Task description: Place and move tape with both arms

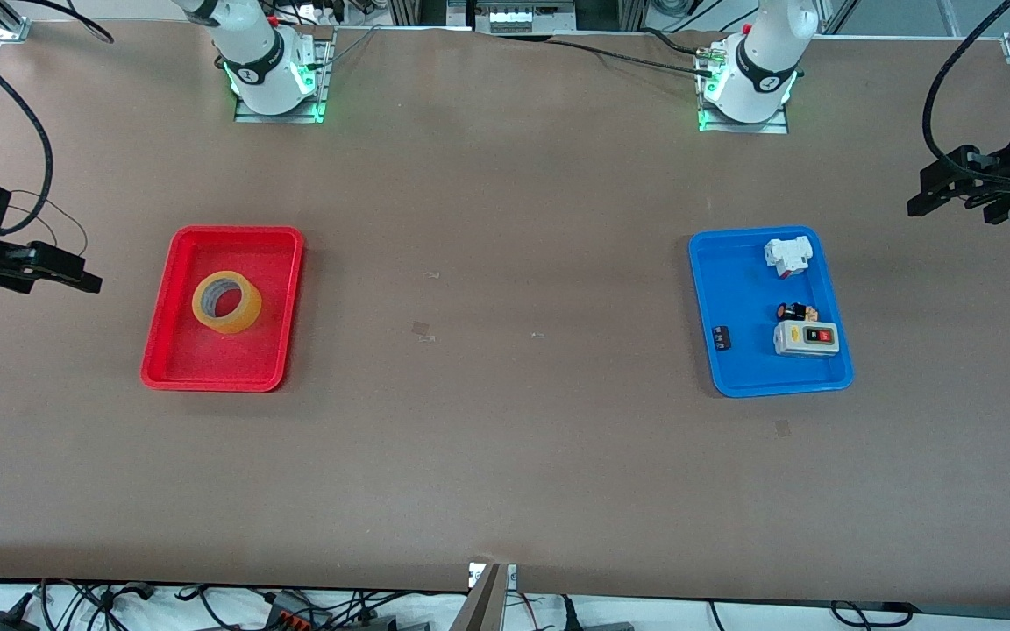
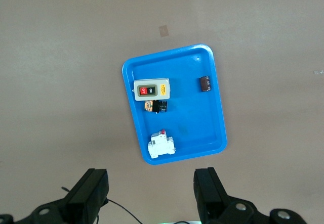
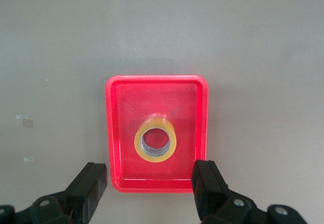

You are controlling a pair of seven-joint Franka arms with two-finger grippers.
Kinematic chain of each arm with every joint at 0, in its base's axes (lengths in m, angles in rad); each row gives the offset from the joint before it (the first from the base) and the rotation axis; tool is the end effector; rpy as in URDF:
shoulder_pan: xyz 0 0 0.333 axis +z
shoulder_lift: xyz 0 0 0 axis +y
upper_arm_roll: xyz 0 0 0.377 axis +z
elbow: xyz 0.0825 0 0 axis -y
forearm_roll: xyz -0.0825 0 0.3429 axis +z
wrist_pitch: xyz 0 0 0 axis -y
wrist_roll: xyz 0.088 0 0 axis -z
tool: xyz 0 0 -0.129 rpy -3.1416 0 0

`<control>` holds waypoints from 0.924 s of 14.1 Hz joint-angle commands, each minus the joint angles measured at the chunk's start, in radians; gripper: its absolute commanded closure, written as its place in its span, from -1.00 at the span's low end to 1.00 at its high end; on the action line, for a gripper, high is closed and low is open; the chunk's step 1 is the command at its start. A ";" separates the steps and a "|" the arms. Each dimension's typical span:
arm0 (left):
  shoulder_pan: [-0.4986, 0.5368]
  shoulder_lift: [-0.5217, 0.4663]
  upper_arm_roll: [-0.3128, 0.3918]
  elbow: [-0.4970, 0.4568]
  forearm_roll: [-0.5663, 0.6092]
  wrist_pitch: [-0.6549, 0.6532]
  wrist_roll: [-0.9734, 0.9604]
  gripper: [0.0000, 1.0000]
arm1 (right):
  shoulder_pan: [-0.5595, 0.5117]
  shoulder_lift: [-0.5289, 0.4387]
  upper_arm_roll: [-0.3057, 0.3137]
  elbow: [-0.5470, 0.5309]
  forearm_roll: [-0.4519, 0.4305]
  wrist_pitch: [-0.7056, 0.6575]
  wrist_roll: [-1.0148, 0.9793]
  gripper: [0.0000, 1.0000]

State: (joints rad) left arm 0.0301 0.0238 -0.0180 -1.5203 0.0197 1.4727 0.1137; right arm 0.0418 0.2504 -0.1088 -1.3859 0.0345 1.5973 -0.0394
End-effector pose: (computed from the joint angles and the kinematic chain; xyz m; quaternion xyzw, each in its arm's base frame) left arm 0.5105 0.0090 0.6646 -0.9981 0.0501 0.0362 0.0074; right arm 0.6030 -0.0267 0.6061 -0.9997 0.0131 0.0186 0.0047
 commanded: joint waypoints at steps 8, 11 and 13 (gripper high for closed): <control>0.013 -0.010 -0.011 -0.008 0.000 0.000 0.007 -1.00 | -0.054 -0.267 0.080 -0.387 -0.031 0.196 0.004 -1.00; 0.013 -0.010 -0.011 -0.008 0.002 0.000 0.007 -1.00 | -0.059 -0.284 0.077 -0.404 -0.030 0.142 -0.004 -1.00; 0.011 -0.010 -0.013 -0.008 0.000 0.000 0.006 -1.00 | -0.059 -0.276 0.077 -0.388 -0.028 0.138 -0.010 -1.00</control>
State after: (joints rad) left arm 0.0301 0.0237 -0.0185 -1.5203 0.0197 1.4727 0.1137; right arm 0.0036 -0.0097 -0.0527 -1.7632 0.0160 1.7378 -0.0400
